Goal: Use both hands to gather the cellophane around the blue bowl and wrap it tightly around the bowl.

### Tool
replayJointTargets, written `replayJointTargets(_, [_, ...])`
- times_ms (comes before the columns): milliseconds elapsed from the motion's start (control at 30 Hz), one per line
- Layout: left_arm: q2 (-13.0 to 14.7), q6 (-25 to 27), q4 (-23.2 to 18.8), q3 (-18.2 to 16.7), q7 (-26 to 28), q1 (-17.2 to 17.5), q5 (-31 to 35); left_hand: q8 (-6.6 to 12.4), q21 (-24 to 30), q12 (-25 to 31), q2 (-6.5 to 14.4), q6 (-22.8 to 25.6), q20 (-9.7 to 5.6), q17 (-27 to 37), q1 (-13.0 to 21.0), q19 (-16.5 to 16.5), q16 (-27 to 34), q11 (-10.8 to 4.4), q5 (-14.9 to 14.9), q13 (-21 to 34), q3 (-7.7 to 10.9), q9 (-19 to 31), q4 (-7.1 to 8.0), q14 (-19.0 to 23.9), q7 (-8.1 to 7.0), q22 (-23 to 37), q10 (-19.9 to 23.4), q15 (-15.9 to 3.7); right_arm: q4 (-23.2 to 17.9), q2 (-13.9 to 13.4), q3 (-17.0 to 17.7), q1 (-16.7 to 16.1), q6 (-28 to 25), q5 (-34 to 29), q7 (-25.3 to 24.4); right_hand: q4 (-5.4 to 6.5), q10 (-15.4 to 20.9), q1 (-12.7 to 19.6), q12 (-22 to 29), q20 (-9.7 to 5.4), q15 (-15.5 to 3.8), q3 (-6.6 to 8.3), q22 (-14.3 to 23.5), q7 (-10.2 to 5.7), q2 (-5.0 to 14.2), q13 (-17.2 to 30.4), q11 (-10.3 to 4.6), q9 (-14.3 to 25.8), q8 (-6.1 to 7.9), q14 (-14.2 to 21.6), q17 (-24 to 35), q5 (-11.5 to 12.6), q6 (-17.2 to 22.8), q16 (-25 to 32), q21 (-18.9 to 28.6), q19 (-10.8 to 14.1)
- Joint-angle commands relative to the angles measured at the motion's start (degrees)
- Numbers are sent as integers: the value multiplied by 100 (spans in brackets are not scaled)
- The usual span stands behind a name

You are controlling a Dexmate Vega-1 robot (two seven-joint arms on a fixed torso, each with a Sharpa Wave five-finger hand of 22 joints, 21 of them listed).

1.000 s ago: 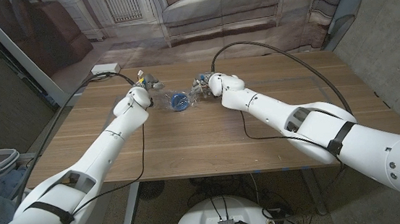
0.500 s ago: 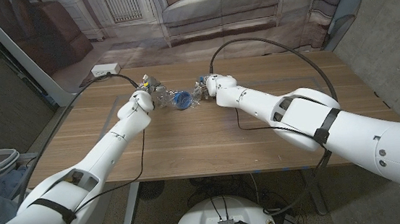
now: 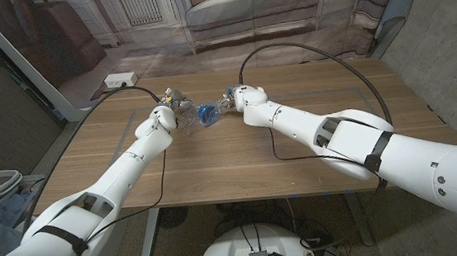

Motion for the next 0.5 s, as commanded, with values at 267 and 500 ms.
replayJointTargets(267, [229,-54,-466,-1,-42,265,219,-64,-64,-18,-248,-346,42,11,-43,-277,-2,-27,-12,34,-117,22,-63,-413,-39,19,-394,20,-831,-190,-206,-199,-765,-376,504,64,-1212,-367,20,220,543,-277,12,398,-216,-6,492,-23,-22,-1592,-22,50,-1138,-733,-745,-1082])
replayJointTargets(500, [302,-22,-618,-33,-144,347,242,-64,-81,-12,-263,-443,57,18,-42,-408,3,-43,-3,37,-117,23,-75,-547,-59,19,-508,16,-1045,-266,120,-332,-828,-112,487,259,-1765,-892,61,911,1066,-537,-25,609,-364,-42,762,-45,0,-2727,-361,69,-1727,-964,-1557,-2065])
